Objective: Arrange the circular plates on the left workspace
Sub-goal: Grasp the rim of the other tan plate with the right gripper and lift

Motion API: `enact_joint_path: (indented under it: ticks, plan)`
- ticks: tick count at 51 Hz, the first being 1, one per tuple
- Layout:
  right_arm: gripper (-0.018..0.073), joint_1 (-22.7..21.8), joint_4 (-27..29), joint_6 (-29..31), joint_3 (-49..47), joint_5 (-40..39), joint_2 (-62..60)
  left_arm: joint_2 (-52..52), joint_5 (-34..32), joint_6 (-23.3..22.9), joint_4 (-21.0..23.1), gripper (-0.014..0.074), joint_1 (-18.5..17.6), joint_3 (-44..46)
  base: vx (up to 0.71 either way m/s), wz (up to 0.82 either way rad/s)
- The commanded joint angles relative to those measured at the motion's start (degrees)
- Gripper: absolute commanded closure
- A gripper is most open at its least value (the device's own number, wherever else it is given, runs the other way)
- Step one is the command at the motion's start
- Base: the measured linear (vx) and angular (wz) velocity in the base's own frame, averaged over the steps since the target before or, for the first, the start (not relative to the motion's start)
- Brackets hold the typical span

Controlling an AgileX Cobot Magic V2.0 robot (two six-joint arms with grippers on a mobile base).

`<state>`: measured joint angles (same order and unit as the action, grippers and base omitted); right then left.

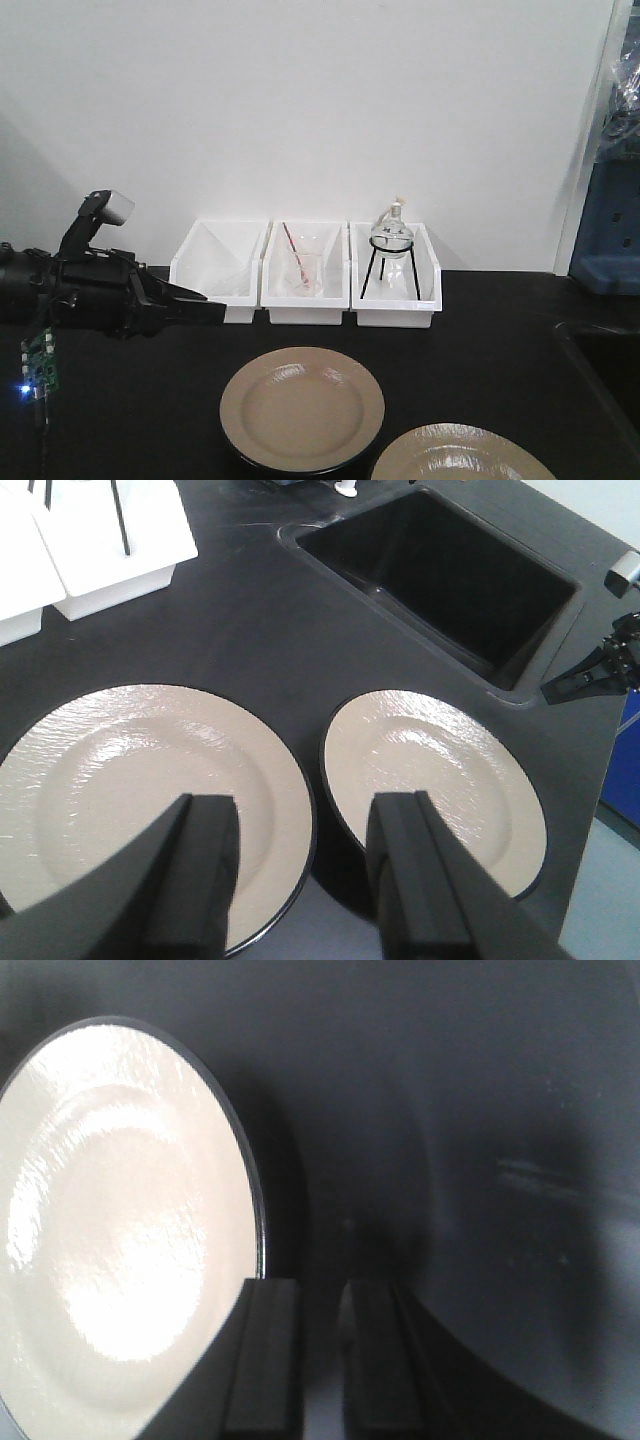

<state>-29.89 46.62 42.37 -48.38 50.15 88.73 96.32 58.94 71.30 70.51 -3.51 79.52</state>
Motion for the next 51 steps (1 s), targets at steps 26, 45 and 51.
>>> enact_joint_path:
  ticks: [26, 45, 51]
  plan:
    - [-0.0062, -0.3, 11.7, 3.3, -1.6, 10.6, 12.4, -2.9, 0.7, -0.6, 3.5, 0.0185, 0.0, 1.8, 0.0, 0.0]
    - [-0.0008, 6.6, 23.8, 8.9, -1.5, 8.7, 20.4, -2.9, 1.0, -0.6, 3.5, 0.0185, 0.0, 1.8, 0.0, 0.0]
    - [0.0126, 8.8, 26.2, 9.3, -1.5, 7.8, 20.7, -2.9, 1.0, -0.6, 3.4, 0.0185, 0.0, 1.8, 0.0, 0.0]
